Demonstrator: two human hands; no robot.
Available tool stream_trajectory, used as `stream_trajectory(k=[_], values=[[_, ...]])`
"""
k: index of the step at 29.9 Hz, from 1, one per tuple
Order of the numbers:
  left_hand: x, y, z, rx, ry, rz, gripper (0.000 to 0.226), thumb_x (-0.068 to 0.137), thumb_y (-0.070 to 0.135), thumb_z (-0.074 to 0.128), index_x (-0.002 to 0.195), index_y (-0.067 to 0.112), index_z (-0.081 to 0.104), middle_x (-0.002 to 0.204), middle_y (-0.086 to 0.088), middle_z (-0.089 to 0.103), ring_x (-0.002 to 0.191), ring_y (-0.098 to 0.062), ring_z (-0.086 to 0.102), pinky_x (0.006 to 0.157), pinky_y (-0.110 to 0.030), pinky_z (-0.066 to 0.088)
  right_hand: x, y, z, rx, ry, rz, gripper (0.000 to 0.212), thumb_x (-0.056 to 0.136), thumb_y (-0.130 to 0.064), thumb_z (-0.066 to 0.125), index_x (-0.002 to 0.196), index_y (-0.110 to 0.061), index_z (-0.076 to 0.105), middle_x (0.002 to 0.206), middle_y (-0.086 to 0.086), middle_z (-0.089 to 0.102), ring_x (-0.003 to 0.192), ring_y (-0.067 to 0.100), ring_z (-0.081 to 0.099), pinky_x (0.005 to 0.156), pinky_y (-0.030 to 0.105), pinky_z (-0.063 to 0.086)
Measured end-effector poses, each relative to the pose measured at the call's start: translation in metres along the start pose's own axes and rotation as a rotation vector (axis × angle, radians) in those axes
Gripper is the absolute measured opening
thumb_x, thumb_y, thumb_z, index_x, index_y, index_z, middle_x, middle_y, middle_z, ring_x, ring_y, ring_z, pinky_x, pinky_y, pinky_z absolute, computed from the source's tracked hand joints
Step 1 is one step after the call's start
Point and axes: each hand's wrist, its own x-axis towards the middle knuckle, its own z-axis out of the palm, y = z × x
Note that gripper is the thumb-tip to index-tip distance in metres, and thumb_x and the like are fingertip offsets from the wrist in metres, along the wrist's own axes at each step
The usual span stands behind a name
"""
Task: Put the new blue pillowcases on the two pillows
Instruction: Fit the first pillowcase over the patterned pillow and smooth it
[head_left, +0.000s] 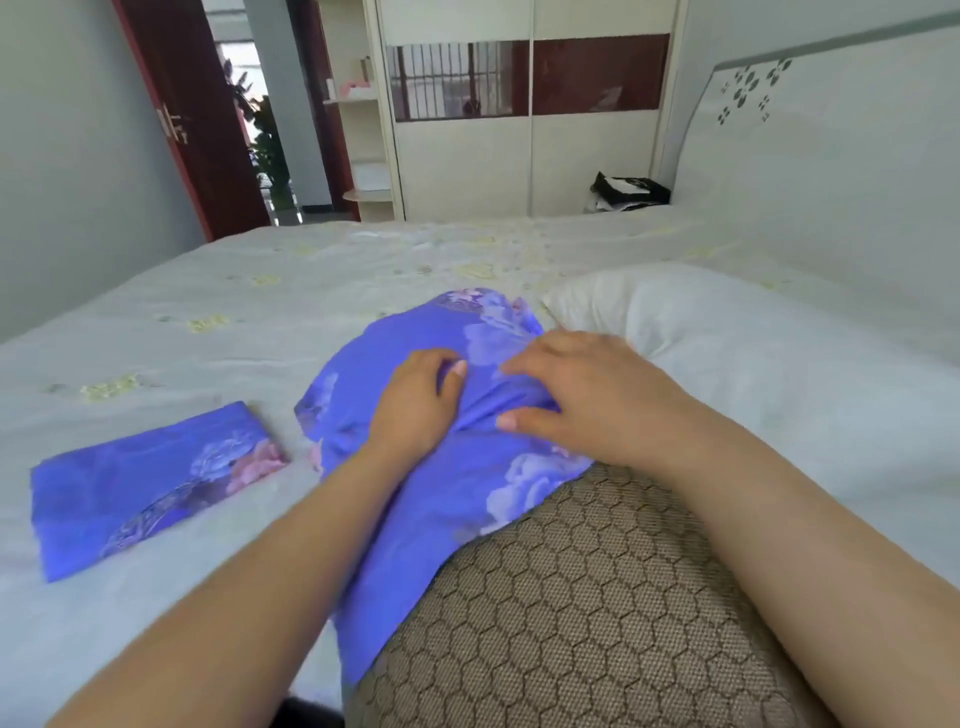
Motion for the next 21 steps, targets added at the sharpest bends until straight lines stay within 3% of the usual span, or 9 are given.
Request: stream_trajectory(k=[4,6,8,10,12,14,17,18,21], values=[[-0.077,0.001,-0.018,-0.119,0.204,0.113,0.038,0.092,0.039,0.040,0.114,0.014,0.057,0.113,0.000,0.058,0.107,-0.013,0.052,0.094,-0.025,0.038,0.012,-0.036,0.026,-0.126,-0.184,-0.112,0.061,0.078,-0.065,0.055,0.127,-0.030,0.051,0.122,0.000,0.050,0.115,0.023,0.047,0.096,0.039,0.042],[-0.108,-0.021,-0.024,-0.056,0.264,0.087,0.038,0.090,0.038,0.043,0.116,0.013,0.056,0.117,0.001,0.055,0.111,-0.012,0.047,0.097,-0.021,0.034,0.016,-0.050,0.044,-0.241,-0.100,-0.162,0.048,0.079,-0.055,0.061,0.116,-0.024,0.060,0.115,0.003,0.053,0.108,0.026,0.050,0.088,0.037,0.044],[-0.132,-0.042,-0.025,-0.054,0.278,-0.064,0.047,0.090,0.043,0.044,0.124,0.012,0.051,0.124,-0.002,0.050,0.115,-0.013,0.043,0.102,-0.024,0.032,0.021,-0.063,0.057,-0.277,0.025,-0.218,0.029,0.069,-0.041,0.078,0.085,-0.018,0.069,0.089,0.005,0.061,0.084,0.028,0.059,0.068,0.033,0.047],[-0.145,-0.057,-0.021,-0.258,0.260,-0.375,0.053,0.092,0.047,0.047,0.132,0.011,0.044,0.132,-0.004,0.045,0.117,-0.012,0.042,0.103,-0.028,0.034,0.024,-0.070,0.070,-0.211,0.141,-0.239,0.023,0.067,-0.031,0.081,0.072,-0.015,0.066,0.075,0.005,0.061,0.069,0.028,0.060,0.057,0.032,0.046],[-0.148,-0.067,-0.021,-0.584,0.185,-0.711,0.055,0.094,0.050,0.044,0.130,0.009,0.048,0.131,-0.006,0.052,0.114,-0.015,0.052,0.097,-0.032,0.042,0.024,-0.082,0.072,-0.143,0.137,-0.303,0.019,0.080,-0.032,0.066,0.080,-0.014,0.064,0.079,0.006,0.062,0.073,0.029,0.061,0.060,0.035,0.048],[-0.150,-0.070,-0.024,-0.806,0.060,-0.824,0.049,0.098,0.051,0.034,0.114,0.015,0.063,0.114,-0.004,0.067,0.101,-0.015,0.064,0.084,-0.033,0.050,0.017,-0.102,0.064,-0.043,-0.031,-0.308,0.035,0.088,-0.048,0.049,0.099,-0.017,0.062,0.098,0.003,0.062,0.092,0.027,0.060,0.077,0.039,0.049],[-0.147,-0.082,-0.032,-1.126,-0.006,-0.902,0.051,0.100,0.050,0.025,0.104,0.019,0.066,0.098,-0.004,0.073,0.086,-0.018,0.068,0.072,-0.032,0.051,0.010,-0.127,0.071,-0.211,-0.203,-0.308,0.072,0.067,-0.076,0.049,0.111,-0.020,0.060,0.106,0.001,0.058,0.101,0.024,0.053,0.084,0.037,0.042],[-0.144,-0.086,-0.035,-1.210,-0.021,-0.927,0.051,0.099,0.051,0.024,0.107,0.019,0.063,0.095,-0.006,0.072,0.083,-0.020,0.067,0.068,-0.032,0.051,0.008,-0.135,0.076,-0.322,-0.265,-0.303,0.069,0.056,-0.076,0.061,0.099,-0.022,0.067,0.095,0.001,0.060,0.092,0.024,0.055,0.076,0.034,0.043],[-0.137,-0.095,-0.041,-1.225,-0.101,-0.902,0.053,0.098,0.053,0.023,0.110,0.018,0.061,0.086,-0.007,0.070,0.069,-0.018,0.065,0.056,-0.025,0.052,0.015,-0.149,0.091,-0.404,-0.085,-0.293,0.031,0.037,-0.044,0.083,0.052,-0.022,0.066,0.064,-0.003,0.056,0.066,0.020,0.057,0.057,0.024,0.041]])
